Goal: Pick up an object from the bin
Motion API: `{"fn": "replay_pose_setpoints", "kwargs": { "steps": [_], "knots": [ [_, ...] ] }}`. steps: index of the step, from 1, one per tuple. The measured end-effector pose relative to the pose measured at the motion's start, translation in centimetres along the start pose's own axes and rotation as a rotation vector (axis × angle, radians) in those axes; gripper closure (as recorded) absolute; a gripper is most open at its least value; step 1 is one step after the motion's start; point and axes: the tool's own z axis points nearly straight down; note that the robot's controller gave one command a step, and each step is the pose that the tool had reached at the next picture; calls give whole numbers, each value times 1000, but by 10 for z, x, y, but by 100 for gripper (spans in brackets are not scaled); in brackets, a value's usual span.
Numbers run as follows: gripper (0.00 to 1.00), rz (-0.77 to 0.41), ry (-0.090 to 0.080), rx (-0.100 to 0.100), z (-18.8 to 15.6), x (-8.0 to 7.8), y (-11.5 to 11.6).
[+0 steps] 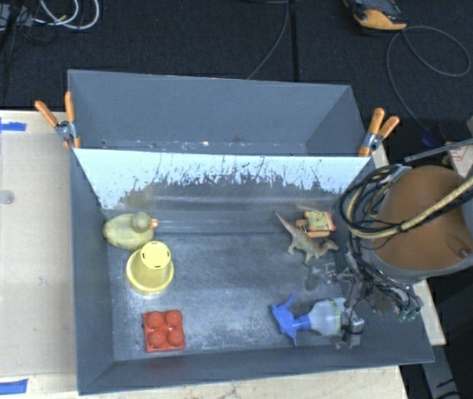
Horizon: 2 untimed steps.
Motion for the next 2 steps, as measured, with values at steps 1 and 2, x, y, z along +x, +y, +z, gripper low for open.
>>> {"fn": "replay_pose_setpoints", "kwargs": {
  "steps": [1, 2],
  "knots": [
    [0, 8, -4, 2, 28, 9, -21],
    [100, -385, 1, -2, 73, -34, 9]
  ]
}}
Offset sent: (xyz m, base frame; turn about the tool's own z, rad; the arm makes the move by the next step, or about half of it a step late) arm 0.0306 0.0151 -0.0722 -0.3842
